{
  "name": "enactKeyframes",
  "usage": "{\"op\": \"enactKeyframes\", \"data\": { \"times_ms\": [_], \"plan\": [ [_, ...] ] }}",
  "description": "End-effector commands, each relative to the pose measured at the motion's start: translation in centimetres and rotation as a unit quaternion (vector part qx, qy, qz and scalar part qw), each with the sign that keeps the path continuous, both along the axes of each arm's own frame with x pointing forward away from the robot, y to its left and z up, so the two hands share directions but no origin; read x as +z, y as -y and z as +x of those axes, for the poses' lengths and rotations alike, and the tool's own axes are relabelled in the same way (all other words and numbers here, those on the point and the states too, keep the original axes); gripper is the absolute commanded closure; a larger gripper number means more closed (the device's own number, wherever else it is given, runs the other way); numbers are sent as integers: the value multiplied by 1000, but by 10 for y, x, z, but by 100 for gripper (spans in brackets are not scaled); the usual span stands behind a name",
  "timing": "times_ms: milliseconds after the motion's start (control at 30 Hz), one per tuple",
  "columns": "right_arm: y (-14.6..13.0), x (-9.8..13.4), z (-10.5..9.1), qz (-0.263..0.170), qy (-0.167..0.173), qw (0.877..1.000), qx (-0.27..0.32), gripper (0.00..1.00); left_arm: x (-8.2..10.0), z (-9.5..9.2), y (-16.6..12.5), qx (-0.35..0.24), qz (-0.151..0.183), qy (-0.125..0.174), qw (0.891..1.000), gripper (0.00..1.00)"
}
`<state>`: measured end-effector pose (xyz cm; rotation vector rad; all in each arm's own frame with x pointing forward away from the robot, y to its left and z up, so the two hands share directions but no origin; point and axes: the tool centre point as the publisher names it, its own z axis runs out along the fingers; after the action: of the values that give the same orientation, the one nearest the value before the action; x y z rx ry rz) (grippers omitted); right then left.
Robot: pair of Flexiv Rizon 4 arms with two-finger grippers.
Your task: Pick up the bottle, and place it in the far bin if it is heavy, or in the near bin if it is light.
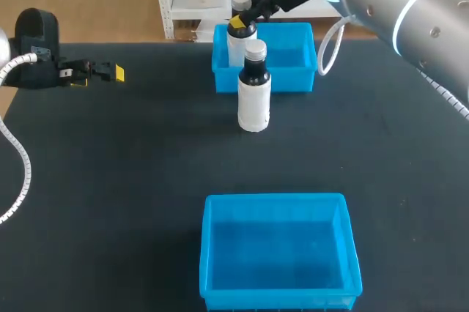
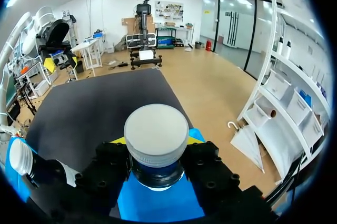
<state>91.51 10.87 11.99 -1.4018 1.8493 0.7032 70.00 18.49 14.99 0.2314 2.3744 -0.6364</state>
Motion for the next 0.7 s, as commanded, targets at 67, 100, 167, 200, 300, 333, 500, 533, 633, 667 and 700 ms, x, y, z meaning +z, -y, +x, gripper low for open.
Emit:
{"op": "enactKeyframes", "data": {
  "times_ms": [67,100,167,200,300,333,500,533,633,667,700],
  "plan": [
    [-3,-2,13,22,-99,987,127,0,0,0,0,0,0,0,1000,0],
    [-2,-2,14,21,-100,987,127,0,0,0,0,0,0,0,1000,0],
    [0,-2,14,20,-101,987,126,0,0,0,0,0,0,0,1000,0],
    [2,-1,14,20,-102,987,125,0,0,0,0,0,0,0,1000,0],
    [11,1,13,14,-101,988,117,0,0,0,0,0,0,0,1000,0],
    [14,2,13,13,-101,988,115,0,0,0,0,0,0,0,1000,0],
    [45,8,7,5,-98,991,89,0,0,0,0,0,0,0,1000,0],
    [52,9,5,2,-98,992,84,0,0,0,0,0,0,0,1000,0],
    [75,13,-3,-3,-104,992,67,0,0,0,0,0,0,0,1000,0],
    [84,14,-9,-6,-103,993,59,0,0,0,0,0,0,0,1000,0],
    [92,16,-13,-7,-102,993,52,0,0,0,0,0,0,0,1000,0]
  ]
}}
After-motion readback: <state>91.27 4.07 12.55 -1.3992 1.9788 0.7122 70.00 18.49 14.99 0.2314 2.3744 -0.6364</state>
